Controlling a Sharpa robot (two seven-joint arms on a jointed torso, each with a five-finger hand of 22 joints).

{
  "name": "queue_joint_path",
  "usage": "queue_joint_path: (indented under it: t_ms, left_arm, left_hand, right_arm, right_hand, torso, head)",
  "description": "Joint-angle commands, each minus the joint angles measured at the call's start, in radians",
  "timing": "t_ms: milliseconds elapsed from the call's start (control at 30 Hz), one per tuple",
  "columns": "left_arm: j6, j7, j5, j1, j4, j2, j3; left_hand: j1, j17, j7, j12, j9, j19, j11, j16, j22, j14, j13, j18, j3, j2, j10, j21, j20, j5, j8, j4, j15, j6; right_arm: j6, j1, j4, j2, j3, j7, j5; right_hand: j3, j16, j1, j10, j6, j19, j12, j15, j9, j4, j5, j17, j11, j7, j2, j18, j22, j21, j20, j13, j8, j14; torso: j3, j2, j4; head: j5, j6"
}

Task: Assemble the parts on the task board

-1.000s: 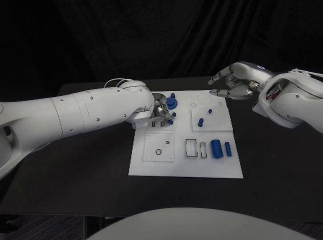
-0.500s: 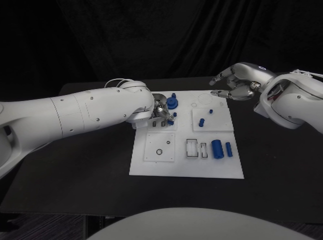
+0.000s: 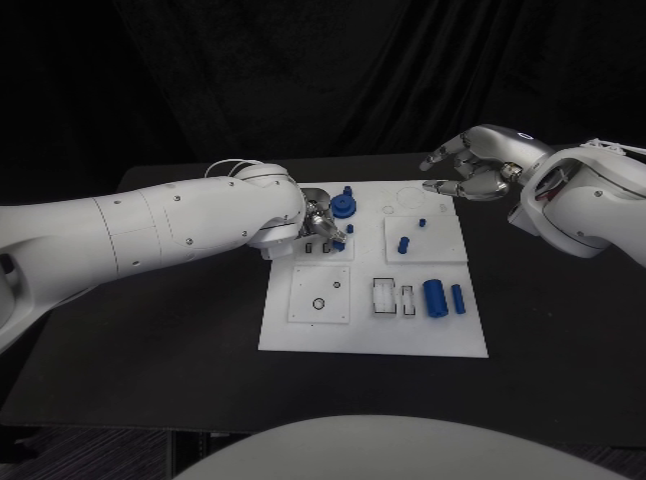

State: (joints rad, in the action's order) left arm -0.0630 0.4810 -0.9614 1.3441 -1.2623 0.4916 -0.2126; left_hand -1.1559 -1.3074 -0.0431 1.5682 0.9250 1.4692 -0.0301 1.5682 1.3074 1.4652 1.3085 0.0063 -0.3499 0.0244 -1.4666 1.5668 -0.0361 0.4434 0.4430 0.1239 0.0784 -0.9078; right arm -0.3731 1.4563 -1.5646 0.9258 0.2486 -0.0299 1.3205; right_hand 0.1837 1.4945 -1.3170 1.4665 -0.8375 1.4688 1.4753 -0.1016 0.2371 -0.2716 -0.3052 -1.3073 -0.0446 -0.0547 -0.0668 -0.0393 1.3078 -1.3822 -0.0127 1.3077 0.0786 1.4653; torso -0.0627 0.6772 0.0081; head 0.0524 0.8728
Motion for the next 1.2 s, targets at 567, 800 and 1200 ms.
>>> queue_joint_path:
  t_ms: [567,800,1200]
  left_arm:
    - [0.033,0.023,-0.005,-0.003,-0.040,0.057,0.000]
    - [0.034,0.029,-0.005,-0.003,-0.057,0.076,0.000]
    - [0.035,0.030,-0.005,-0.003,-0.070,0.091,0.000]
  left_hand:
    - [0.019,-0.263,0.002,0.003,0.000,0.102,0.005,0.003,0.263,0.106,0.262,-0.006,-0.028,0.002,-0.104,0.004,-0.007,0.007,-0.008,-0.021,-0.009,-0.008]
    - [0.021,-0.263,0.002,0.003,0.000,0.102,0.005,0.003,0.263,0.106,0.262,-0.006,-0.031,0.003,-0.104,0.004,-0.008,0.006,-0.012,-0.023,-0.009,-0.008]
    - [0.026,-0.263,0.001,0.003,0.001,0.102,0.005,0.003,0.263,0.106,0.262,-0.006,-0.038,0.003,-0.104,0.004,-0.008,0.005,-0.019,-0.026,-0.010,-0.009]
  right_arm:
    - [0.012,-0.003,0.005,0.005,-0.001,-0.031,0.000]
    - [0.017,-0.004,0.004,0.007,-0.001,-0.034,0.000]
    - [0.023,-0.006,0.005,0.008,-0.001,-0.038,0.000]
  right_hand:
    - [0.003,-0.003,-0.009,0.031,-0.006,0.024,-0.003,0.009,-0.001,0.003,-0.001,-0.156,0.010,-0.002,-0.003,-0.003,0.207,0.003,-0.007,0.169,0.004,0.082]
    - [0.003,-0.005,-0.010,0.029,-0.007,0.024,-0.006,0.009,-0.002,0.004,-0.001,-0.154,0.010,-0.002,-0.004,-0.004,0.207,0.004,-0.007,0.166,0.004,0.082]
    - [0.003,-0.005,-0.010,0.029,-0.007,0.024,-0.006,0.009,-0.002,0.004,-0.001,-0.154,0.010,-0.002,-0.004,-0.004,0.207,0.004,-0.007,0.166,0.004,0.082]
  torso:
    - [0.0002,-0.001,0.0007]
    - [0.0006,0.000,-0.0003]
    - [0.0010,0.000,0.0001]
  head:
    - [0.004,0.000]
    - [0.007,0.000]
    - [0.008,0.000]
